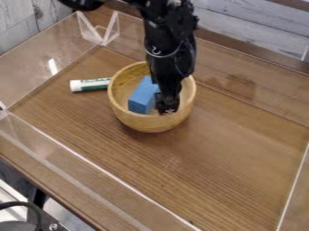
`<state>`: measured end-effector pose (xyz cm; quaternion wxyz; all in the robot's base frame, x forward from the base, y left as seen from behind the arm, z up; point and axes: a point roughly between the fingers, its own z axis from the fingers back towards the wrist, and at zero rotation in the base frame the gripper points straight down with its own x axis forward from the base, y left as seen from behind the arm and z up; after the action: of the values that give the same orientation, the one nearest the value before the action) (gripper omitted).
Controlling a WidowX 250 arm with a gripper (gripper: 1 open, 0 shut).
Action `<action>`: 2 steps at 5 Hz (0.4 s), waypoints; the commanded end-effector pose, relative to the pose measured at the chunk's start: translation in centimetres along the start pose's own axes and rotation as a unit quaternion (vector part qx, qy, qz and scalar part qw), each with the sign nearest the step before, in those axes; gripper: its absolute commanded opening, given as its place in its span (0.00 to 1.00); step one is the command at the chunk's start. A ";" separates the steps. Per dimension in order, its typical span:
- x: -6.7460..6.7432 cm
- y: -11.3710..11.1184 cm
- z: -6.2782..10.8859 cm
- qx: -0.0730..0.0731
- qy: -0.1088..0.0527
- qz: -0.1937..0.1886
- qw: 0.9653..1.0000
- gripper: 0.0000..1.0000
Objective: Put the blue block in the brown bowl
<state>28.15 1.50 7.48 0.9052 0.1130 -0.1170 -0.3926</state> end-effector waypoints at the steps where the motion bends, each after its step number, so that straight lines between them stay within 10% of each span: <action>1: 1.2 0.9 0.9 0.015 -0.019 -0.001 1.000 1.00; 2: 1.3 0.8 0.9 0.012 -0.019 0.001 1.000 1.00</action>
<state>28.18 1.22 7.39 0.9061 0.1076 -0.1160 -0.3925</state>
